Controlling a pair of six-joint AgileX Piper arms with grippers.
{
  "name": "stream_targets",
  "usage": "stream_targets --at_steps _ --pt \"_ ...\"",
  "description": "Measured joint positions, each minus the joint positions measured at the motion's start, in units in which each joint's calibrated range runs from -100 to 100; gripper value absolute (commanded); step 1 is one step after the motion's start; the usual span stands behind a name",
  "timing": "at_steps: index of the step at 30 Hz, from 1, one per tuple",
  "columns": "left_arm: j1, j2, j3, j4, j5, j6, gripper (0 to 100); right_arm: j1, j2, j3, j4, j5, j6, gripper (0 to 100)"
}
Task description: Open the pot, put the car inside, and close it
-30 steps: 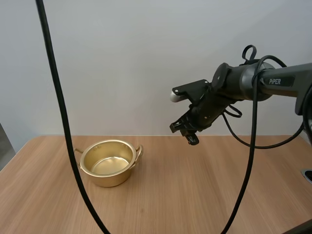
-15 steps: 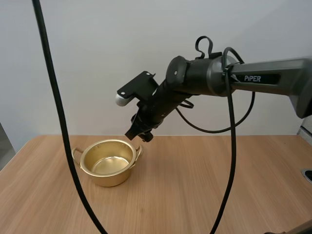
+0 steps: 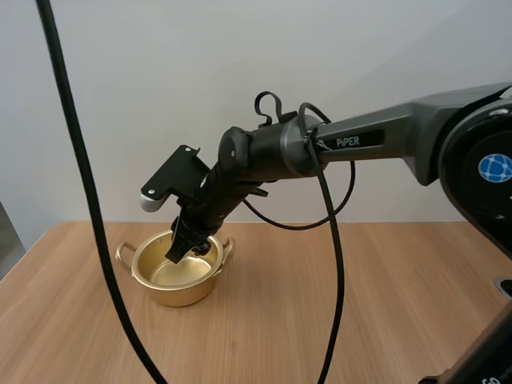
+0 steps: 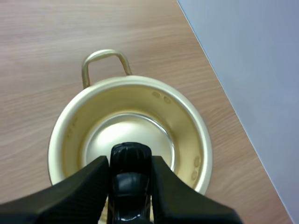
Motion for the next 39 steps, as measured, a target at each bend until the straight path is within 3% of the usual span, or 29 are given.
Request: stream_targets --at_steps 9,14,26,39 --pt "0.00 -0.64 0.00 0.00 0.41 0.00 0 2.78 2.18 0.00 -0.24 -4.83 -1.05 0" --pt "0.00 -1.85 0.00 0.00 0.65 0.00 0 2.78 6.24 0.00 -4.05 -8.83 -0.81 0" --pt "0.00 -2.23 0.00 0.00 0.65 0.00 0 2.40 13.67 0.00 -6.57 -16.57 -0.80 0" --pt "0.00 -2.23 0.00 0.00 1.65 0.10 0 1.73 16.37 0.00 -6.04 -23.58 -0.69 0"
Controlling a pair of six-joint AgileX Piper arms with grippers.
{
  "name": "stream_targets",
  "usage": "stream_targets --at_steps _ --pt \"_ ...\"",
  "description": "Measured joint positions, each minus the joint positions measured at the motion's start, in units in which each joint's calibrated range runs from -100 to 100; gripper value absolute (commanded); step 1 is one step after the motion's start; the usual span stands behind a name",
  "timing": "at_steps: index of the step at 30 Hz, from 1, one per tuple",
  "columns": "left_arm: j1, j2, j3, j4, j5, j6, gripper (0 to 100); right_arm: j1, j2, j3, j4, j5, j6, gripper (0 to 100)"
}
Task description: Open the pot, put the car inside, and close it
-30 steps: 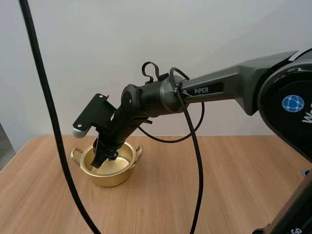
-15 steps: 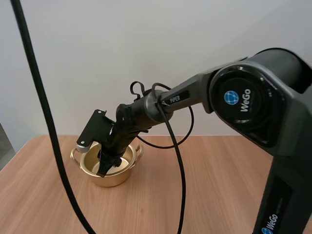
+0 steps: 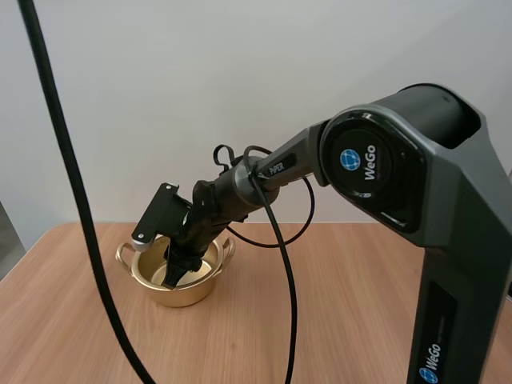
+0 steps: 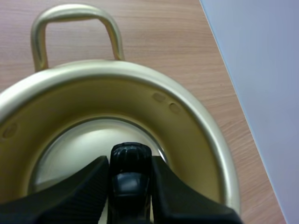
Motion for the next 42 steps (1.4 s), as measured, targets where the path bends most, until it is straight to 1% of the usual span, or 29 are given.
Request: stream_targets --at_steps 10,14,37,42 --pt "0.00 0.00 0.00 0.00 0.34 0.00 0 0.00 0.58 0.00 0.00 -0.22 0.00 0" --pt "0.00 0.00 0.00 0.00 1.39 0.00 0 0.00 0.58 0.00 0.96 -0.22 0.00 0" --pt "0.00 0.00 0.00 0.00 1.57 0.00 0 0.00 0.58 0.00 0.96 -0.22 0.00 0" --pt "0.00 0.00 0.00 0.00 1.57 0.00 0 0.00 2.01 0.00 0.44 -0.22 0.00 0"
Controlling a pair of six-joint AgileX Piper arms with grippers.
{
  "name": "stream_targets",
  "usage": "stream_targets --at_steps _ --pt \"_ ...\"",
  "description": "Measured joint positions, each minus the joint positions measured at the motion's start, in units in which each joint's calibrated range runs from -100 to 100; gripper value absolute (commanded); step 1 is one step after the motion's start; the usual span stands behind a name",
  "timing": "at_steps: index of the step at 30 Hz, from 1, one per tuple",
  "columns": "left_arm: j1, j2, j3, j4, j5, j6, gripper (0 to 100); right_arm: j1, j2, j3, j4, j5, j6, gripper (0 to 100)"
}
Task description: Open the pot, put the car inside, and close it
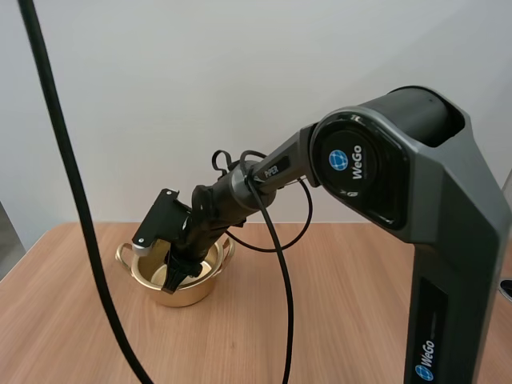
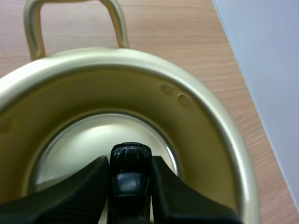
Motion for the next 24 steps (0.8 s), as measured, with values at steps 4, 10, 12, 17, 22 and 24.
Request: stream_targets --at_steps 4,10,12,17,22,24 --pt "0.00 0.00 0.00 0.00 0.00 0.00 0 0.00 0.96 0.00 0.00 -0.72 0.00 0" --pt "0.00 0.00 0.00 0.00 0.00 0.00 0 0.00 0.97 0.00 -0.10 -1.13 0.00 0" --pt "0.00 0.00 0.00 0.00 0.00 0.00 0 0.00 0.97 0.00 -0.10 -1.13 0.00 0" --pt "0.00 -0.07 0.00 0.00 0.00 0.00 0 0.00 0.97 0.00 -0.26 -0.96 0.00 0" --pt "0.00 -0.38 0.00 0.00 0.00 0.00 0 0.00 0.97 0.00 -0.48 -0.96 0.00 5" --pt "0.00 -0.47 0.00 0.00 0.15 0.00 0 0.00 0.97 0.00 -0.48 -0.96 0.00 11"
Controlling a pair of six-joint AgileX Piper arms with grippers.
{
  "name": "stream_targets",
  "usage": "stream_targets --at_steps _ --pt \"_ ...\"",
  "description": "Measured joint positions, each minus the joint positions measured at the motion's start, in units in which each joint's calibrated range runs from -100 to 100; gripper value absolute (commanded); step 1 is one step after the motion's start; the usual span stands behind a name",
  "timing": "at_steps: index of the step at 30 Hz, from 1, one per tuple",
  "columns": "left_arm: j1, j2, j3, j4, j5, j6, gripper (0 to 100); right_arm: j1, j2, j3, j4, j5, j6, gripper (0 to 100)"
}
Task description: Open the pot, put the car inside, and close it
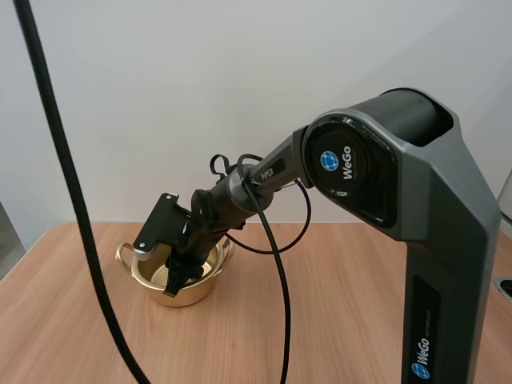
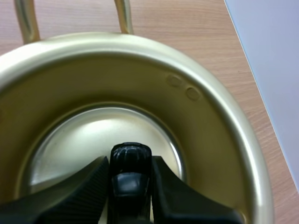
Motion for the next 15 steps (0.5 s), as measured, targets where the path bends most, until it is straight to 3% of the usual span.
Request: stream_targets --at_steps 15 --pt "0.89 -0.58 0.00 0.00 0.71 0.00 0 0.00 0.00 0.00 0.00 0.22 0.00 12"
